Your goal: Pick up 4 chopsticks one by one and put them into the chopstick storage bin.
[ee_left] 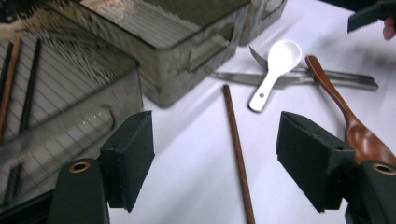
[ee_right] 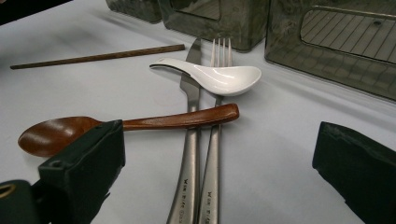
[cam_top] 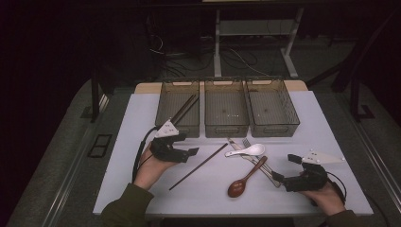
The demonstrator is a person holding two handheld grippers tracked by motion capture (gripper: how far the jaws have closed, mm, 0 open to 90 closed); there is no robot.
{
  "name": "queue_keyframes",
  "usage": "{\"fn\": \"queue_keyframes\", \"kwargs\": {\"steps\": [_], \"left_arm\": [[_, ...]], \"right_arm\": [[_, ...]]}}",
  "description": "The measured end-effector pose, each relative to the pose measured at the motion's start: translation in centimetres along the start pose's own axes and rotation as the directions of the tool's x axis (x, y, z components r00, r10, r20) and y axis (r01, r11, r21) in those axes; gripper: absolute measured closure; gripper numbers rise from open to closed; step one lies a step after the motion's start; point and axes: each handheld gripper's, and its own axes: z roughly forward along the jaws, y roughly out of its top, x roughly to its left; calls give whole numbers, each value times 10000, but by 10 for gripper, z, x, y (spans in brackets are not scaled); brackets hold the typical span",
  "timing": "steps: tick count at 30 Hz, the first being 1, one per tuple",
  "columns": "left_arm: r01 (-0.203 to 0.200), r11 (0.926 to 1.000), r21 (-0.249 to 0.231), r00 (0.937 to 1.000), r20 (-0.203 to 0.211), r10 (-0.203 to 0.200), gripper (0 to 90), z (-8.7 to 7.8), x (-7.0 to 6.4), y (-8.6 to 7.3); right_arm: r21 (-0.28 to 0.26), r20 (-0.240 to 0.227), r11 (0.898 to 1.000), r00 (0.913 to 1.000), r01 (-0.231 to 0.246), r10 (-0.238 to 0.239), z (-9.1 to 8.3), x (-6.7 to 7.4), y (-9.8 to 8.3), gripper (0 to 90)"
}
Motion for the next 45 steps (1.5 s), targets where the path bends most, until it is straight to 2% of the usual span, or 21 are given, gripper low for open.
{"fn": "queue_keyframes", "kwargs": {"steps": [3, 7, 13, 19, 26, 32, 36, 45], "left_arm": [[-165, 9999, 54, 9998, -91, 165, 292, 0, -5, -6], [8, 10000, -35, 10000, -20, -9, 317, 1, -10, -13], [47, 9994, 338, 10000, 30, -48, 416, 8, -20, -27], [147, 9973, 722, 9999, 44, -151, 510, 14, -22, -35], [116, 9921, 1252, 9999, 10, -118, 609, 23, -22, -40], [-6, 9851, 1719, 9996, 267, -40, 673, 32, -25, -43], [-93, 9805, 1964, 9996, 295, 36, 723, 35, -27, -44], [-317, 9799, 1968, 9995, 67, 310, 829, 36, -28, -45]], "right_arm": [[-2, -11, 10000, 10000, 14, -14, 0, 0, 0, 22], [7, -14, 10000, 10000, -12, 12, 0, 0, 0, 22], [16, -18, 10000, 10000, -15, 15, 0, 1, 0, 22], [36, -3, 10000, 10000, -13, 13, 0, 1, 0, 22], [68, 8, 10000, 10000, 37, -37, 0, 1, 0, 21], [67, 1, 10000, 10000, 69, -69, 1, 1, 0, 21], [62, 4, 10000, 10000, 73, -73, 1, 1, 0, 22], [90, -23, 9999, 10000, 45, -44, 1, 2, 0, 22]]}}
